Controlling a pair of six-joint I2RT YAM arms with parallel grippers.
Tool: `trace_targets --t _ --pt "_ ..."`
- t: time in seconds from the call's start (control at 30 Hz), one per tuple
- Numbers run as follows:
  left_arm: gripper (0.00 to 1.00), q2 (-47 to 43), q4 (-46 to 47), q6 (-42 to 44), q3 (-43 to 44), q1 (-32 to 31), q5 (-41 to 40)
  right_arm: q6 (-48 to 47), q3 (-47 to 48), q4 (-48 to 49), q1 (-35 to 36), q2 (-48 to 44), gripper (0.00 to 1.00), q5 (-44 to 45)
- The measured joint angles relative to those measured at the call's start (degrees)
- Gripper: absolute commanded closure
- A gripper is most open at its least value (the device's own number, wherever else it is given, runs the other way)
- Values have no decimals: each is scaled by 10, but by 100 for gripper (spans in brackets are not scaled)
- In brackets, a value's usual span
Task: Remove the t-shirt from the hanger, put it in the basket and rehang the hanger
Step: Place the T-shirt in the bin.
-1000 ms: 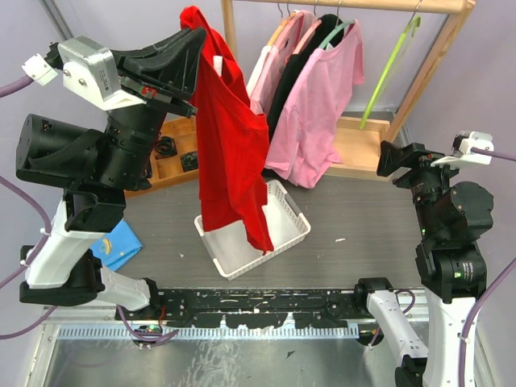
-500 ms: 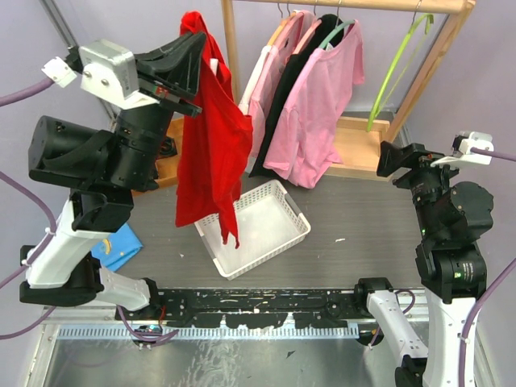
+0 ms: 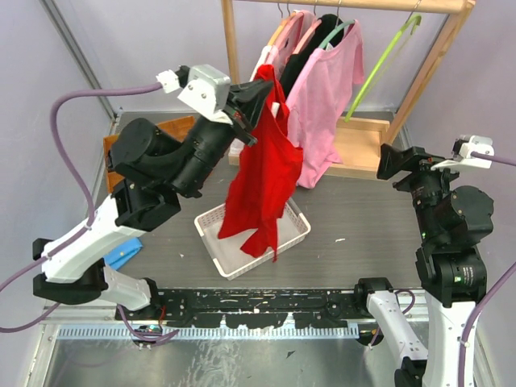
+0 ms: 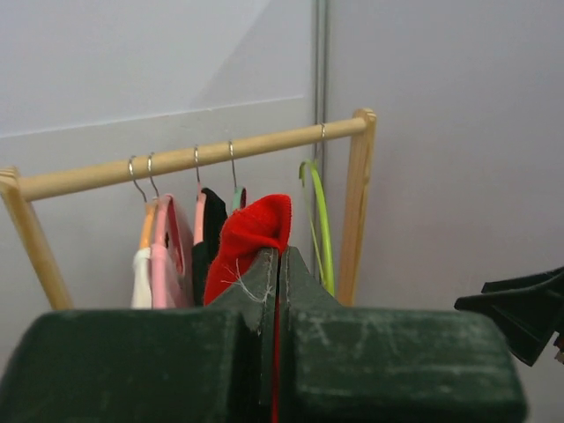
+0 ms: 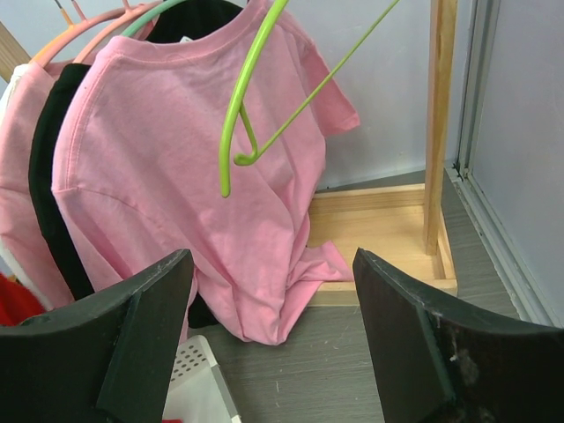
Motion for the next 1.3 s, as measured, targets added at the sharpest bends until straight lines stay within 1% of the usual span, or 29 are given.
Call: trace_targets --t 0.13,0.33,0.47,0.7,0.9,1.0,1.1,1.3 --pt "100 1 -2 -21 -24 0 3 0 -4 -4 0 -2 21 0" --pt "100 -35 16 -14 -130 5 -31 -1 -6 -8 0 -8 21 -3" --pt "100 -68 15 -5 -187 27 -55 0 -7 -8 0 -9 21 -9" --pt "100 -143 17 9 -225 72 -86 0 -14 -8 0 -9 21 -18" --pt "100 -189 20 3 -245 83 -94 1 -18 -8 0 -9 21 -21" --pt "100 -198 12 -23 -265 83 -85 1 -20 -8 0 -9 21 -23" --pt "100 -194 -4 -67 -287 83 -63 1 -22 -8 0 -9 21 -24" --pt "100 -180 -29 -161 -329 83 9 0 -24 -8 0 -9 21 -24"
